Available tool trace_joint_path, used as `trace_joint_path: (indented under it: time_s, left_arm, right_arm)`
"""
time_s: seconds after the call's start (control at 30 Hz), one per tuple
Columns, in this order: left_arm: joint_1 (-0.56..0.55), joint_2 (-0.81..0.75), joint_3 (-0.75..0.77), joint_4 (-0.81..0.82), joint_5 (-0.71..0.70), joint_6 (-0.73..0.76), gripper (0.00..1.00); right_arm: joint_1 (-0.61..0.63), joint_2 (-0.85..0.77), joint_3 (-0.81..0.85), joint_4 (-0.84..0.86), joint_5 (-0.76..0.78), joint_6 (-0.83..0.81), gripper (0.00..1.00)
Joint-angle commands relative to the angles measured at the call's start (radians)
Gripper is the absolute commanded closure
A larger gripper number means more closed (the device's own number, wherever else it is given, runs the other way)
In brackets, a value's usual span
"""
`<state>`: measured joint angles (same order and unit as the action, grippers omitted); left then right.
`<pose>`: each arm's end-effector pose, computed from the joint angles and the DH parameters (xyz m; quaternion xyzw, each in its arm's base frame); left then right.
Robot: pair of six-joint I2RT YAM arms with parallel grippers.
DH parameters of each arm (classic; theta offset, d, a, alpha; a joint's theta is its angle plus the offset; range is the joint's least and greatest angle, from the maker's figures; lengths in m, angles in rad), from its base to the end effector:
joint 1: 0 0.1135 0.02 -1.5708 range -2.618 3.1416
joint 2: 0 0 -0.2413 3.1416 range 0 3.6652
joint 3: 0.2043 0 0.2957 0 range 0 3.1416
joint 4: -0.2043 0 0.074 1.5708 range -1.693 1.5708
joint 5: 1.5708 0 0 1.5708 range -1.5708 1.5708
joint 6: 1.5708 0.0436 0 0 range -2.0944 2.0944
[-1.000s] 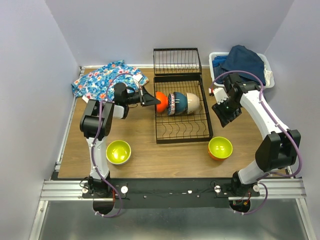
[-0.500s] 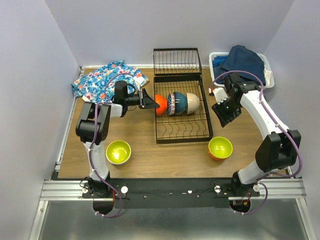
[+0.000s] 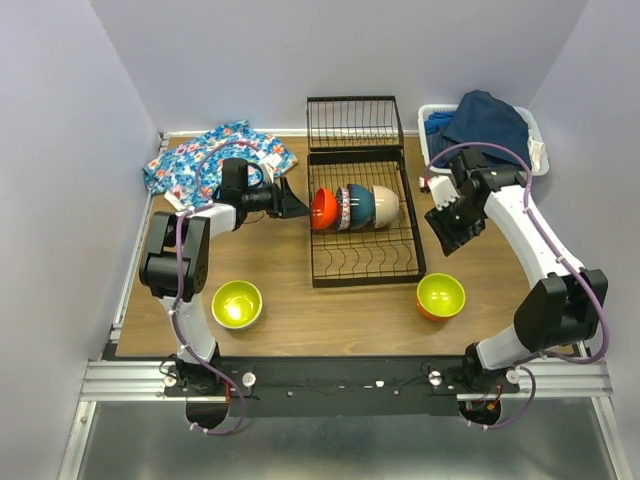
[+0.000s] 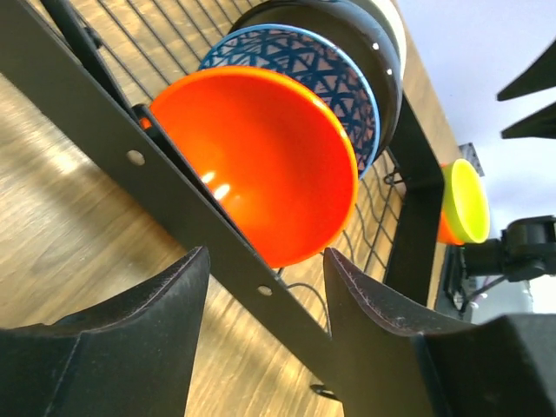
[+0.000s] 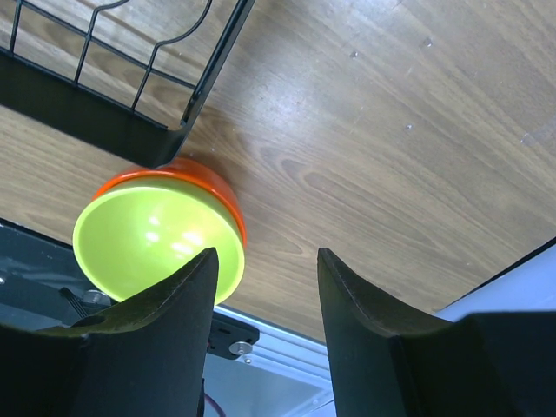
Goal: Load the bowls into the dish rack
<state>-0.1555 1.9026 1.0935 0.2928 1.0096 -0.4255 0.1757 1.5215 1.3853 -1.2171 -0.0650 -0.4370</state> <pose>0.4155 -0.1025 0.1255 0.1393 0.7823 -0.5266 0.3022 0.3229 0.0602 0.2599 -0.3030 0.9462 0.0179 0.1118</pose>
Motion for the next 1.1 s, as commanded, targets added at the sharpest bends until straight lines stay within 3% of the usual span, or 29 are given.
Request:
trace_joint_path:
  time_s: [0.0, 0.33, 0.53, 0.67, 0.77, 0.9, 1.07]
  left_arm:
    - [0.008, -0.066, 0.003, -0.109, -0.045, 0.099, 0.36]
    - [0.083, -0.336, -0.011, -0.441, -0.152, 0.361, 0.36]
    - [0.027, -0.552, 0.107, -0.930, -0.281, 0.781, 0.36]
    - [0.025, -0.643, 0.172, -1.281, -0.412, 0.878, 0.37]
    - [0.024, -0.721, 0.149, -1.453, -0.502, 0.948, 0.37]
    - [-0.009, -0.832, 0.065, -1.606, -0.589, 1.069, 0.37]
    - [-0.104, -0.947, -0.096, -1.571, -0.686, 1.087, 0.30]
  right_arm:
    - [0.002, -0.046, -0.029, -0.002, -0.012, 0.009, 0.42]
    - [0.002, -0.109, -0.069, 0.030, -0.010, 0.007, 0.42]
    - [0.004, -0.224, -0.132, 0.079, 0.002, 0.010, 0.42]
    - [0.004, -0.308, -0.153, 0.094, -0.016, 0.020, 0.42]
    - [0.004, -0.353, -0.151, 0.114, 0.001, 0.027, 0.40]
    - [0.004, -0.363, -0.066, 0.087, -0.004, 0.038, 0.36]
    - [0.004, -0.362, -0.069, 0.059, -0.065, 0.001, 0.36]
